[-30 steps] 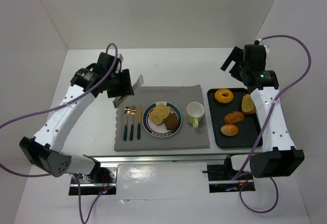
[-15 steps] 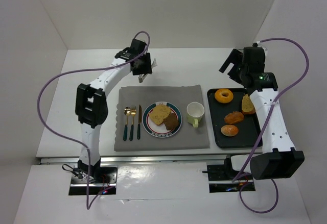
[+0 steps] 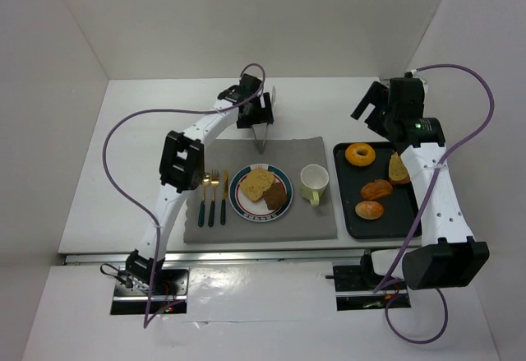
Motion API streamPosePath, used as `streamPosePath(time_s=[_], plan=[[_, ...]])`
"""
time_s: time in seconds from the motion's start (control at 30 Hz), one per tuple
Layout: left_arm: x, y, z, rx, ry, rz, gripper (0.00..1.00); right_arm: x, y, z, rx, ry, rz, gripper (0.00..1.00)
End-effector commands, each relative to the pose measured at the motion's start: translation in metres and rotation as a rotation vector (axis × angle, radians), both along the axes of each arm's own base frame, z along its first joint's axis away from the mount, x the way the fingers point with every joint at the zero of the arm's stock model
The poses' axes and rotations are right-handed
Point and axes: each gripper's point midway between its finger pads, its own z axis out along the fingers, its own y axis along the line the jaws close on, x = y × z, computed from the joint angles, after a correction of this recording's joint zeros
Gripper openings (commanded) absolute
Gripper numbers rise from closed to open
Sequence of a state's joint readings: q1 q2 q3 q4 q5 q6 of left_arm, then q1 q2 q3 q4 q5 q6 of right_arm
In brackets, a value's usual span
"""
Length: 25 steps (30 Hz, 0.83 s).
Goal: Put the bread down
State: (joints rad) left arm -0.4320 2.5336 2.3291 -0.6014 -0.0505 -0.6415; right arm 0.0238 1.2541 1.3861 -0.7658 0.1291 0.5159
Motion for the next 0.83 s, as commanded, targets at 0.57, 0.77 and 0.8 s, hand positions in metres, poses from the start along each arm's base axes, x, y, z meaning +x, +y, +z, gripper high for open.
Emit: streamPosePath(time_s=[0.57, 0.77, 0.8], plan=[[-0.103, 0.052, 0.244, -0.113, -0.315, -0.042, 1.00, 0.000, 0.005, -0.050, -0.074, 0.158, 0.012, 1.00], [-0.156, 0.104, 0.250, -0.043, -0.342, -0.022, 1.00, 0.001, 0.014, -0.074, -0.093, 0.197, 0.033, 1.00], [-0.169, 0.116, 0.263, -0.043, -0.369, -0.002, 1.00, 0.002, 0.013, -0.078, -0.101, 0.209, 0.027, 1.00]])
